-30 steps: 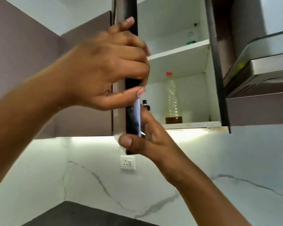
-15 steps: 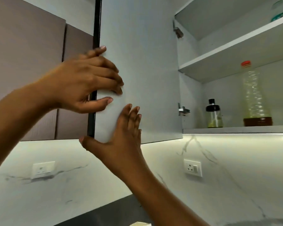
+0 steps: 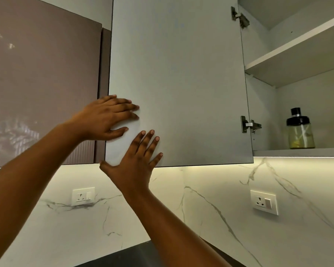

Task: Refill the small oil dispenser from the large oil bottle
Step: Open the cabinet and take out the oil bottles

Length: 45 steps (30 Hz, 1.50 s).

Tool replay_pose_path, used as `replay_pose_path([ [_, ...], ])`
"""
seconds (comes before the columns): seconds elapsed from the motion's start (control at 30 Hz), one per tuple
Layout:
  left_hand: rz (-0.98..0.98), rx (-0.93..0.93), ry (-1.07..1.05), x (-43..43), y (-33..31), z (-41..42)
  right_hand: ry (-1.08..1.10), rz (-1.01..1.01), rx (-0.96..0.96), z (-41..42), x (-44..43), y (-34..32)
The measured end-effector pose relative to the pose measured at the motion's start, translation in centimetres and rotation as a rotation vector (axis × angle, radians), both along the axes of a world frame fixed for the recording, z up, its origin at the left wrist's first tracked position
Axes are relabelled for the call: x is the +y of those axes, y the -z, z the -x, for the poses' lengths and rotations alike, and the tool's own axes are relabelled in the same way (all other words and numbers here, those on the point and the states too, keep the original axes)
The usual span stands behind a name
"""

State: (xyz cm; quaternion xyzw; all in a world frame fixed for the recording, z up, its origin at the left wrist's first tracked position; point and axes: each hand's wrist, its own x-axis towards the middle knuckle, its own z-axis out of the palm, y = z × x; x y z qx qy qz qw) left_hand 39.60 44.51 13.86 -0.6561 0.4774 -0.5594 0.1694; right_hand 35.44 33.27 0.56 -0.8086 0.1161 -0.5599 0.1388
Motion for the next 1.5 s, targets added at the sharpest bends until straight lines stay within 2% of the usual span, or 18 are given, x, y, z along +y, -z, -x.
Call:
replay_pose_path([
  [0.2,0.129,0.051,0.128,-1.2,0.9,-2.8,0.113,0.104,-0.103,-1.7,-1.3,-0.2],
  [0.4,0.245,0.094,0.199,-2.3,2.6,-1.8,-0.124,0.360,-0.040,1.4,-7.0,0.9],
  [0.5,0.392,0.177,0.232,-4.2,3.3,1.0,-0.269,0.299,-0.045,6.2,-9.8,0.3],
  [0.6,0.514,0.302,0.404,-7.8,4.3,4.7,-0.201,0.276,-0.086,11.7,-12.9,-0.4],
  [0.7,0.555,0.505,0.619,-12.7,5.5,8.4,-0.094,0.212,-0.094,17.3,-16.2,-1.3],
  [0.9,0.460,0.952,0.993,-23.5,6.2,14.1,0.105,-0.005,-0.100,26.0,-23.4,-4.1],
  [1.17,0.146,1.516,1.017,-39.0,4.0,17.0,0.247,-0.360,-0.017,30.4,-34.0,-7.2],
  [1.3,0.142,1.740,1.006,-45.1,3.1,16.5,0.290,-0.480,0.050,29.5,-38.1,-8.8],
  [1.5,0.101,1.949,1.071,-50.9,2.1,14.5,0.385,-0.586,0.210,26.7,-41.7,-11.1],
])
